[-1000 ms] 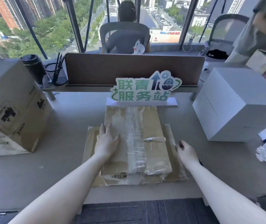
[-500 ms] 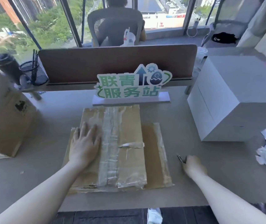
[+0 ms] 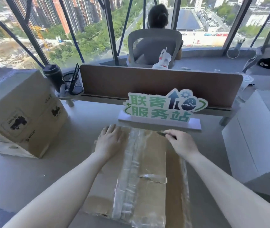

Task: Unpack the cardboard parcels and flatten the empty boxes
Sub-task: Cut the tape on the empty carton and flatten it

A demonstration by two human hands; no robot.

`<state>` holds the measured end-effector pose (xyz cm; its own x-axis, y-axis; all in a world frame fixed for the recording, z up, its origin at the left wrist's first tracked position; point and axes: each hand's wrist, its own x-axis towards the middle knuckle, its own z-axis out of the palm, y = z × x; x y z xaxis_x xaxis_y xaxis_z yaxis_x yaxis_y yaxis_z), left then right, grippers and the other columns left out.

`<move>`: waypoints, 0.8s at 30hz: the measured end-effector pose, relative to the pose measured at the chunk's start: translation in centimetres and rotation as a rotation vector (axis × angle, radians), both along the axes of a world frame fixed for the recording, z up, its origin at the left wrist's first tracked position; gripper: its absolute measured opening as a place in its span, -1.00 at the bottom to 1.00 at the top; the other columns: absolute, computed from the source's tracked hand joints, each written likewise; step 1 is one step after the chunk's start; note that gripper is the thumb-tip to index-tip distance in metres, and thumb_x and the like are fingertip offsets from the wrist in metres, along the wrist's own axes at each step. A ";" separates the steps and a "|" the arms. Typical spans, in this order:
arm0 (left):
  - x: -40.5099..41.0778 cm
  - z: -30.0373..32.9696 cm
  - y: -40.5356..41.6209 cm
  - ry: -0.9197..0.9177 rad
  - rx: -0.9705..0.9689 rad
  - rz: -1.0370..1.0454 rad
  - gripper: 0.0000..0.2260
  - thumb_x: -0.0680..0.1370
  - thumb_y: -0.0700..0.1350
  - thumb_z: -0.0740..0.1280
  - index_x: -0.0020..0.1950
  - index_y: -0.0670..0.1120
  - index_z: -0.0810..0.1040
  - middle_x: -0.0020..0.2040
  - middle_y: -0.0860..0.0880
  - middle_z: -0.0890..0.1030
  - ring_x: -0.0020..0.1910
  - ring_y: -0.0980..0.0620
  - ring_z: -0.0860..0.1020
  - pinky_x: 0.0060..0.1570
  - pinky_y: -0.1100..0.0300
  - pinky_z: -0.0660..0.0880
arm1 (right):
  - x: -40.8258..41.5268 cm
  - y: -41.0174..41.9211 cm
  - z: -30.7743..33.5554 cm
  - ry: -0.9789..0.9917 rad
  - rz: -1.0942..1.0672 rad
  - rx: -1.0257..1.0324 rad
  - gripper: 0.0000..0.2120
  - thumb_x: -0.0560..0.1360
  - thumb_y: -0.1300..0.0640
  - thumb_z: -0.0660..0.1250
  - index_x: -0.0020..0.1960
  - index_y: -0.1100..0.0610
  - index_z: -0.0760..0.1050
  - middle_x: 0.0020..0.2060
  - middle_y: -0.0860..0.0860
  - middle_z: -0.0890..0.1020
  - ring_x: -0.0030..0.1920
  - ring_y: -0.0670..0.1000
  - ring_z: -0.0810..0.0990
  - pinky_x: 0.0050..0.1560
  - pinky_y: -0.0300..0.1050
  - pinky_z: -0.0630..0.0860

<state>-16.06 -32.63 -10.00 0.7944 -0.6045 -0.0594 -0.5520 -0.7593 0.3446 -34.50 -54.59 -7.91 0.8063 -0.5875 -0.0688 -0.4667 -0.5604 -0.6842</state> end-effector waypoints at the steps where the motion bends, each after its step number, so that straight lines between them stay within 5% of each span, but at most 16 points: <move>1: 0.8 0.0 -0.7 0.013 0.030 -0.016 -0.56 0.66 0.13 0.08 0.52 0.05 0.26 0.58 -0.01 0.18 0.54 -0.12 0.11 0.45 -0.07 0.18 | 1.9 0.3 0.4 0.030 0.051 -0.052 -0.78 0.62 0.04 0.25 0.18 -0.07 0.63 0.07 -0.16 0.66 0.07 -0.05 0.57 -0.01 -0.12 0.48; 4: 2.7 -0.2 -2.2 0.048 0.083 -0.080 -0.57 0.64 0.10 0.11 0.51 0.06 0.26 0.57 0.00 0.20 0.56 -0.10 0.07 0.45 -0.05 0.13 | 6.8 0.9 1.1 0.141 0.167 -0.199 -0.76 0.63 0.03 0.23 0.20 -0.05 0.63 0.20 -0.09 0.63 0.21 0.03 0.56 0.09 -0.03 0.54; 9: 4.0 -1.9 -1.9 0.074 -0.008 -0.141 -0.55 0.54 0.20 0.24 0.38 0.07 0.36 0.34 0.00 0.41 0.40 -0.10 0.25 0.28 -0.03 0.35 | 12.9 1.0 1.2 0.333 0.303 -0.281 -0.72 0.64 0.07 0.18 0.23 -0.09 0.61 0.21 -0.06 0.63 0.14 0.07 0.58 0.08 0.02 0.57; 24: 4.0 -2.6 -2.0 0.004 0.009 -0.130 -0.33 0.33 0.53 0.16 0.27 0.14 0.36 0.22 0.08 0.42 0.33 -0.01 0.28 0.19 0.03 0.34 | 18.7 -1.1 3.0 0.591 0.689 -0.229 -0.73 0.61 0.18 0.24 0.20 0.01 0.65 0.12 -0.10 0.66 0.11 0.00 0.59 0.17 -0.08 0.51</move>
